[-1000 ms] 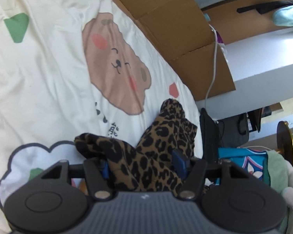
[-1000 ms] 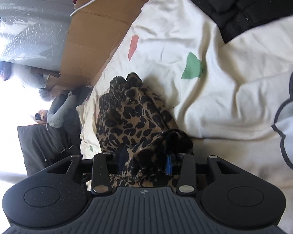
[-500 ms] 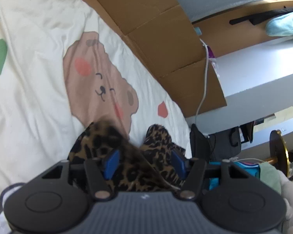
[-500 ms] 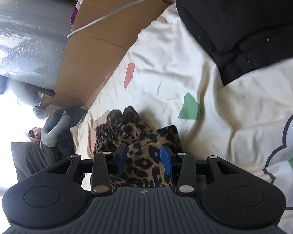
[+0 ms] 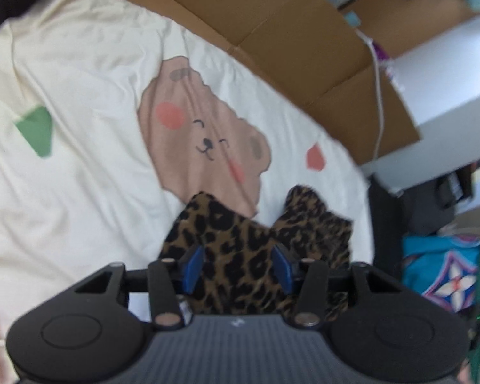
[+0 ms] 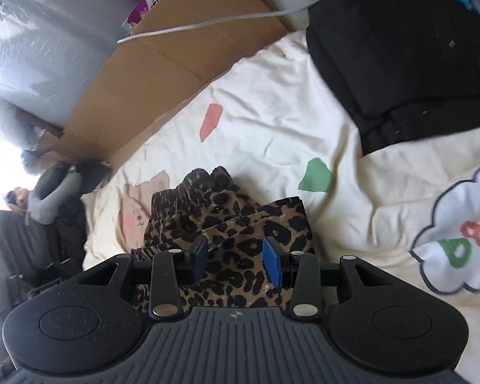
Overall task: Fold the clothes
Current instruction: 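Open both tools and release the trouser bundle on the sheet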
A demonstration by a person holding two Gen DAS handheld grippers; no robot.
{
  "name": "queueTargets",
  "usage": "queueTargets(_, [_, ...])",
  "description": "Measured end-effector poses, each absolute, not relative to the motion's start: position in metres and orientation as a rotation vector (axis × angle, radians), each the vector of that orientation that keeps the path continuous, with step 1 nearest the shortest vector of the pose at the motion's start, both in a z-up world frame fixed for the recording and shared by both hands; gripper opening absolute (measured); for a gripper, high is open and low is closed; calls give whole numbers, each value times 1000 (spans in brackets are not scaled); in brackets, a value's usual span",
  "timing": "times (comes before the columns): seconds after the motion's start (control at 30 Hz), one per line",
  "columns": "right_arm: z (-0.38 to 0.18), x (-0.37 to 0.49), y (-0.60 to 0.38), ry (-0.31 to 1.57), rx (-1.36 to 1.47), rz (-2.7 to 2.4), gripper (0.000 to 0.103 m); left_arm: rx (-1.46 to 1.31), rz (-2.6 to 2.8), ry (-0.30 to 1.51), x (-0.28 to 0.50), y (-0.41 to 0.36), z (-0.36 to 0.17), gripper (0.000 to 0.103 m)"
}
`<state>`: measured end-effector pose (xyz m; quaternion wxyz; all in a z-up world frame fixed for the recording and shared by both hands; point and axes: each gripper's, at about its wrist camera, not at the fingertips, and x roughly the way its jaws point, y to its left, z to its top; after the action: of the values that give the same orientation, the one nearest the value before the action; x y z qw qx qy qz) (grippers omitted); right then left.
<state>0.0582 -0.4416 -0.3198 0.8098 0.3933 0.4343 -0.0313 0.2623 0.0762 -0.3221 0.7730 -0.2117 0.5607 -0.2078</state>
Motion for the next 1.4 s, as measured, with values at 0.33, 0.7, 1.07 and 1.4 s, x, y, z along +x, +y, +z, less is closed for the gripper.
queueTargets(0.33, [-259,66,-424,867,724,-14,42,-310,-441,1209,259,47,-263,48])
queueTargets(0.7, [-283,39,-445,831,765,-96,42,-259,-338,1120,266,16,-225,48])
queueTargets(1.07, [-312,18,-466,834,755,-176,42,-168,-288,1164,260,7,-262,49])
queueTargets(1.4, [-347,23,-458,863,634,-71,42,-97,-301,1159,266,25,-287,48])
